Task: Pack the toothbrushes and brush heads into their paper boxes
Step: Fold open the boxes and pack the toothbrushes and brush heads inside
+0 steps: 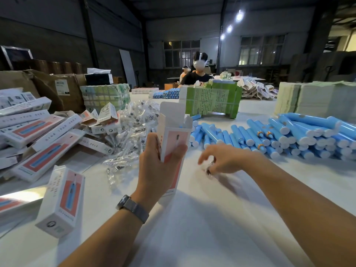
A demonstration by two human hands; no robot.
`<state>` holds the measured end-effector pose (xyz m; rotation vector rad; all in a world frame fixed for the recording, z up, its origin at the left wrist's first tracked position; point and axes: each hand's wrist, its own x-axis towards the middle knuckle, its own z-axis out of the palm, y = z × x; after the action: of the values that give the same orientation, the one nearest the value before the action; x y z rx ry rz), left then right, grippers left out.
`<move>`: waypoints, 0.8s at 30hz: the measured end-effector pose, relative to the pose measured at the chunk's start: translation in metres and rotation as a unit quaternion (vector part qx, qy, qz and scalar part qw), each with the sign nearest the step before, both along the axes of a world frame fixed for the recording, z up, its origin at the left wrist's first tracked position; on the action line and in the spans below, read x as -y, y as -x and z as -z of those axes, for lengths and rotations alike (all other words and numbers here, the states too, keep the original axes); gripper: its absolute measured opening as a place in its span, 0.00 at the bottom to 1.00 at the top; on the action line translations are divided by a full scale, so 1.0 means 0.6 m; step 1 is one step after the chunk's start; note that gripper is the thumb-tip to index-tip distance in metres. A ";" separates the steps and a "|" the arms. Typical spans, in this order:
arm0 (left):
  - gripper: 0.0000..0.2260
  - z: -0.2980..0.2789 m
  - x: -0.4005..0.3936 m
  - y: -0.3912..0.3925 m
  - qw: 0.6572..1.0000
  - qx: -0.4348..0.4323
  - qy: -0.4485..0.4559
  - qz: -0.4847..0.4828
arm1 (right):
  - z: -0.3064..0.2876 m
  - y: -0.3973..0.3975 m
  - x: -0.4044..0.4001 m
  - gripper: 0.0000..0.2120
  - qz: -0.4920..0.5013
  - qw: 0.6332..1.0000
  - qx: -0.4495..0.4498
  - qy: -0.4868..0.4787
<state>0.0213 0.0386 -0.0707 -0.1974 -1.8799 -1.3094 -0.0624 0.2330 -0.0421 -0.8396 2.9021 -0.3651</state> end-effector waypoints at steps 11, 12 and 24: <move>0.18 0.000 0.001 0.000 0.999 -0.019 0.026 0.014 | -0.113 -0.062 0.027 0.08 -0.050 0.858 -0.114 0.498; 0.19 0.000 0.002 0.001 1.000 -0.014 0.024 0.014 | -0.137 -0.085 0.035 0.09 -0.091 0.790 -0.085 0.600; 0.22 -0.004 -0.006 -0.009 1.000 -0.005 0.016 0.007 | -0.120 -0.137 0.103 0.08 -0.080 0.800 -0.265 0.532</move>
<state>0.0266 0.0421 -0.0683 -0.2344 -1.8955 -1.2867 0.0201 0.1712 0.0300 -1.4585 2.8385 -2.1661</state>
